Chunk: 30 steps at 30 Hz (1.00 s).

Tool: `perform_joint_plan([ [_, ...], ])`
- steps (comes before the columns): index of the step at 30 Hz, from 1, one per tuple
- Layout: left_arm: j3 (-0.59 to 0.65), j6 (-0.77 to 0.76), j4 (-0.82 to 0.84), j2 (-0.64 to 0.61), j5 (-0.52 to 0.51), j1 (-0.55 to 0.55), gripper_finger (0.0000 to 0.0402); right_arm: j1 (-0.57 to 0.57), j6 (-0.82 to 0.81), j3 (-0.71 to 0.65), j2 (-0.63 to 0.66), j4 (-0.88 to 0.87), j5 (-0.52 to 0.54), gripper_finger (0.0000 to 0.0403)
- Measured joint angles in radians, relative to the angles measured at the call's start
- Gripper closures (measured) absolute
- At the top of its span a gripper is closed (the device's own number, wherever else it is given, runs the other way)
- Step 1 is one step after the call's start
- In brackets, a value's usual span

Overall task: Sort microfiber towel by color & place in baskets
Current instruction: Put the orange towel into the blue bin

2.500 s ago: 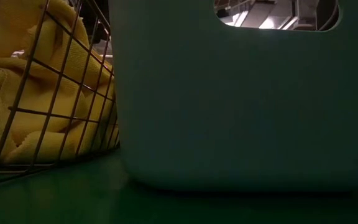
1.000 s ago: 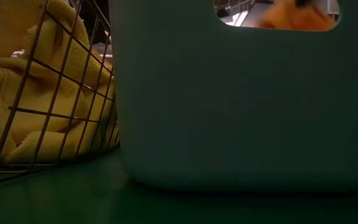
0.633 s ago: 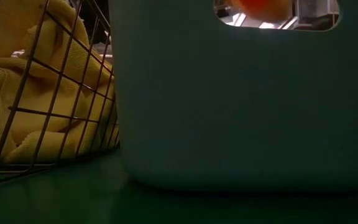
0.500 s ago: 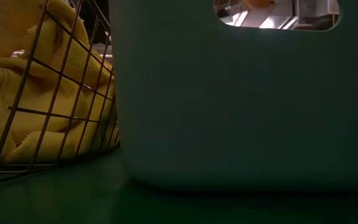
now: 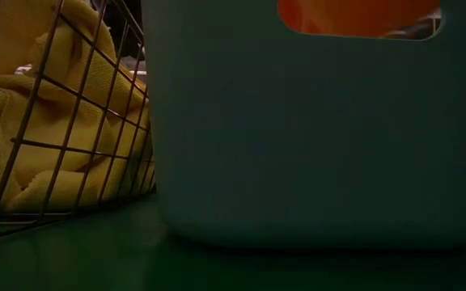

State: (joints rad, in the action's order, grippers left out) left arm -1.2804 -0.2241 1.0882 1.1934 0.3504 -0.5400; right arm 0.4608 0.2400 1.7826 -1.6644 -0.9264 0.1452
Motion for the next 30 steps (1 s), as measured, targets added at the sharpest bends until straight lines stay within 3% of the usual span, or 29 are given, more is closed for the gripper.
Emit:
perform_joint_plan([
  [14, 0.0, 0.0, 0.0, 0.0, 0.001, 0.0, 0.0256, -0.162, 0.081, 0.0, -0.051, -0.067, -0.017, 0.0394],
  [21, 0.0, 0.0, 0.0, 0.0, 0.002, 0.0, 0.0256, -0.246, 0.079, 0.0, -0.056, -0.064, -0.14, 0.0394],
  [30, 0.0, 0.0, 0.0, 0.0, 0.002, 0.0, 0.0256, -0.23, 0.073, 0.0, -0.056, -0.063, -0.322, 0.0393],
])
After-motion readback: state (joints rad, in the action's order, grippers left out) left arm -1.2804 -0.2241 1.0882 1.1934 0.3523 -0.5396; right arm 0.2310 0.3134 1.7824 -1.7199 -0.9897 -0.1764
